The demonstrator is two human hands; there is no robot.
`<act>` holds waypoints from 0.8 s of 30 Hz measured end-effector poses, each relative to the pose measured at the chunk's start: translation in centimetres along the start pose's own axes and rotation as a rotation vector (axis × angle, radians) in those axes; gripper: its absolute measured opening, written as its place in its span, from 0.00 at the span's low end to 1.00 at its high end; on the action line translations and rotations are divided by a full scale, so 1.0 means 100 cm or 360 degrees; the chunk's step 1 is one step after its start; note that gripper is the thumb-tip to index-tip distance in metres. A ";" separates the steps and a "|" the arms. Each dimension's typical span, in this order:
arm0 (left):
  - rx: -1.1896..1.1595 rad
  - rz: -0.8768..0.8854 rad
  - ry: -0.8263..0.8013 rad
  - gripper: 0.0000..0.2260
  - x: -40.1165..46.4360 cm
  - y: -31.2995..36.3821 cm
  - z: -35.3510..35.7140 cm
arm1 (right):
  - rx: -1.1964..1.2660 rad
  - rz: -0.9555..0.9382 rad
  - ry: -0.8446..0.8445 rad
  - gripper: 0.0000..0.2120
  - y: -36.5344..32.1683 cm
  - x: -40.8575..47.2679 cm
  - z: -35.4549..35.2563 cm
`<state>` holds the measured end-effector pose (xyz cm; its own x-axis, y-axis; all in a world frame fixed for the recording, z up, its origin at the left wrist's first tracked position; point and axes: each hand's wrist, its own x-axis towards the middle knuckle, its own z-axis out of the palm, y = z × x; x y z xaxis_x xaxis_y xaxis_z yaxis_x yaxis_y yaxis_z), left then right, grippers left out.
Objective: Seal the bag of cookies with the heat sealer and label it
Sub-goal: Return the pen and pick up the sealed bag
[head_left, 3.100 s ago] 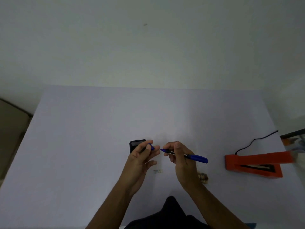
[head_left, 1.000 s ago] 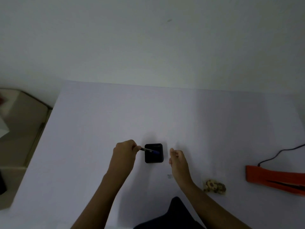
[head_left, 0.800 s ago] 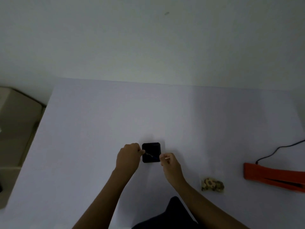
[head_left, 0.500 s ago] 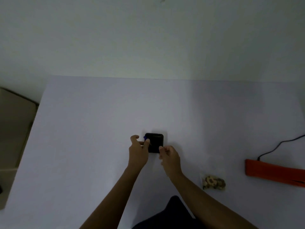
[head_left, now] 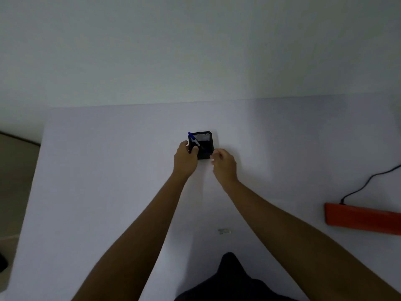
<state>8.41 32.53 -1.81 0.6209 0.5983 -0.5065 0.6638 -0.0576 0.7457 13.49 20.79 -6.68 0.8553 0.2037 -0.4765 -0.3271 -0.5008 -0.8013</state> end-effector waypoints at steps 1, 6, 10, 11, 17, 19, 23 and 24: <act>-0.0034 -0.0033 0.0025 0.22 -0.001 -0.001 -0.001 | 0.0037 0.0017 -0.0019 0.13 0.001 -0.003 -0.003; 0.0052 0.0105 0.0327 0.10 -0.037 -0.024 0.003 | 0.0112 0.0075 -0.0029 0.11 0.041 -0.044 -0.024; 0.0216 0.0162 -0.0001 0.08 -0.090 -0.067 0.041 | 0.0101 0.0210 0.0041 0.10 0.093 -0.091 -0.049; 0.0272 0.0156 -0.0102 0.09 -0.103 -0.079 0.052 | 0.0074 0.0236 0.0063 0.10 0.106 -0.102 -0.056; 0.0604 0.0199 -0.0464 0.14 -0.152 -0.131 0.101 | -0.0086 0.0209 0.0028 0.11 0.162 -0.151 -0.086; 0.0677 0.0232 -0.0483 0.17 -0.157 -0.139 0.107 | -0.0095 0.0188 -0.0018 0.11 0.173 -0.157 -0.092; 0.0781 0.0361 -0.0467 0.18 -0.157 -0.149 0.113 | -0.0105 0.0147 -0.0050 0.13 0.182 -0.163 -0.099; 0.0796 0.0383 -0.0469 0.17 -0.157 -0.151 0.114 | -0.0102 0.0146 -0.0055 0.13 0.183 -0.164 -0.099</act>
<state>-6.60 14.96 -10.06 0.8188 0.2806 -0.5008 0.5615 -0.5731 0.5969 -2.54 -0.09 -9.93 0.8083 0.1828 -0.5597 -0.3760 -0.5714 -0.7295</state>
